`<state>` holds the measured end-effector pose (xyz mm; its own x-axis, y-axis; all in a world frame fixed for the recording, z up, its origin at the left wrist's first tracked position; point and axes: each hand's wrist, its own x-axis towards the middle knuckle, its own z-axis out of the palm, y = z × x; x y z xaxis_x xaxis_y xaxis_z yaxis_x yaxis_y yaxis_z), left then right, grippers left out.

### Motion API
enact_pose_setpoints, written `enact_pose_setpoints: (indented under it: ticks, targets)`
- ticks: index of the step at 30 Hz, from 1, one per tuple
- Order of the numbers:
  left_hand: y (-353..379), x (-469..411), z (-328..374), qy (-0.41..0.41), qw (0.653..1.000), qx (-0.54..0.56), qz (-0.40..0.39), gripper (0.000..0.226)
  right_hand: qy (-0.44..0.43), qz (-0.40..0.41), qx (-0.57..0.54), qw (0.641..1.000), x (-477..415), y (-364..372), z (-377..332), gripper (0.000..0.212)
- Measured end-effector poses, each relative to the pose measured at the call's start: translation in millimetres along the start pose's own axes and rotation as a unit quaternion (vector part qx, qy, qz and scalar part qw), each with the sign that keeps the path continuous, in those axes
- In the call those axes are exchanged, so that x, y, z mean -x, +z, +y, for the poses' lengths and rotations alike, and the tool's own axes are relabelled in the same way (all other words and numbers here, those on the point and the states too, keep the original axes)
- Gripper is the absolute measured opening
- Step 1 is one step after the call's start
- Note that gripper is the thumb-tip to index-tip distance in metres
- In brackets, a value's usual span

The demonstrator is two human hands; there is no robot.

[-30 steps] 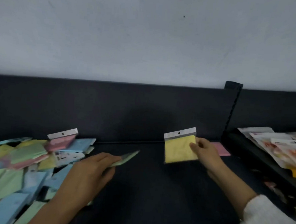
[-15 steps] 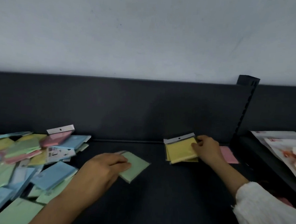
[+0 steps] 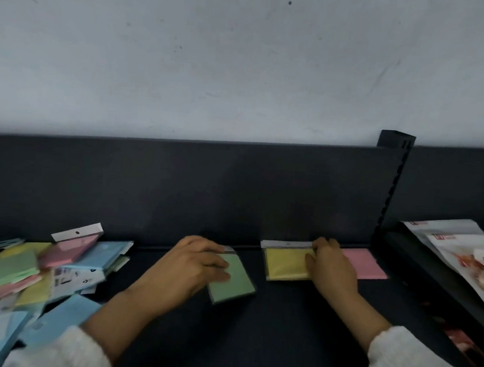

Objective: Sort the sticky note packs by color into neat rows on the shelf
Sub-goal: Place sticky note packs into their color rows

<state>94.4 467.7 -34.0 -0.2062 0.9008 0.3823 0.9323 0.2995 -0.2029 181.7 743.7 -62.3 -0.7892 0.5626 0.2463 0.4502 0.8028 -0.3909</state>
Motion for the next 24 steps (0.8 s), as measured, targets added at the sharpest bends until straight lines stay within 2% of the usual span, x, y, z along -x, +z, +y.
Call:
enact_pose_setpoints:
  ticks: [2, 5, 6, 8, 11, 14, 16, 18, 22, 24]
  targets:
    - [10.4, -4.5, -11.7, 0.0, 0.999, 0.003, -0.033, 0.031, -0.022, 0.01, 0.07, 0.997, 3.9, 2.2, 0.2, 0.029]
    - [21.1, -4.3, -22.3, -0.047, 0.992, -0.007, -0.116, 0.074, -0.089, 0.021, 0.11, 0.99, 6.6, 3.1, 0.8, 0.034]
    - [24.8, -2.7, -24.4, -0.06, 0.991, 0.0, -0.117, 0.08, -0.115, 0.017, 0.103, 0.988, 7.2, 2.9, 0.2, 0.036]
    - [31.1, -0.5, -20.2, -0.077, 0.989, 0.056, -0.113, 0.077, -0.153, 0.005, 0.07, 0.986, 9.2, 2.1, -3.9, 0.031]
    - [38.0, -4.0, -3.5, -0.129, 0.978, 0.139, -0.084, 0.045, -0.18, -0.047, 0.056, 0.981, 13.1, 1.4, -16.0, 0.033]
    - [55.1, -8.6, 10.5, -0.169, 0.974, 0.12, -0.087, 0.047, -0.18, -0.118, 0.079, 0.973, 15.9, 4.0, -22.5, 0.048]
    - [63.9, -7.1, 14.0, -0.193, 0.972, 0.107, -0.075, 0.04, -0.181, -0.141, 0.068, 0.971, 16.2, 8.2, -22.3, 0.052]
    - [70.2, -4.0, 12.8, -0.184, 0.976, 0.102, -0.049, 0.037, -0.182, -0.145, 0.046, 0.971, 15.8, 13.4, -20.0, 0.052]
    - [79.7, 2.1, 13.7, -0.198, 0.975, 0.102, -0.022, 0.05, -0.181, -0.112, 0.053, 0.976, 18.9, 22.0, -15.3, 0.051]
    - [79.8, 1.6, 16.8, -0.205, 0.971, 0.122, 0.004, 0.045, -0.182, -0.096, 0.06, 0.977, 20.9, 24.0, -14.7, 0.051]
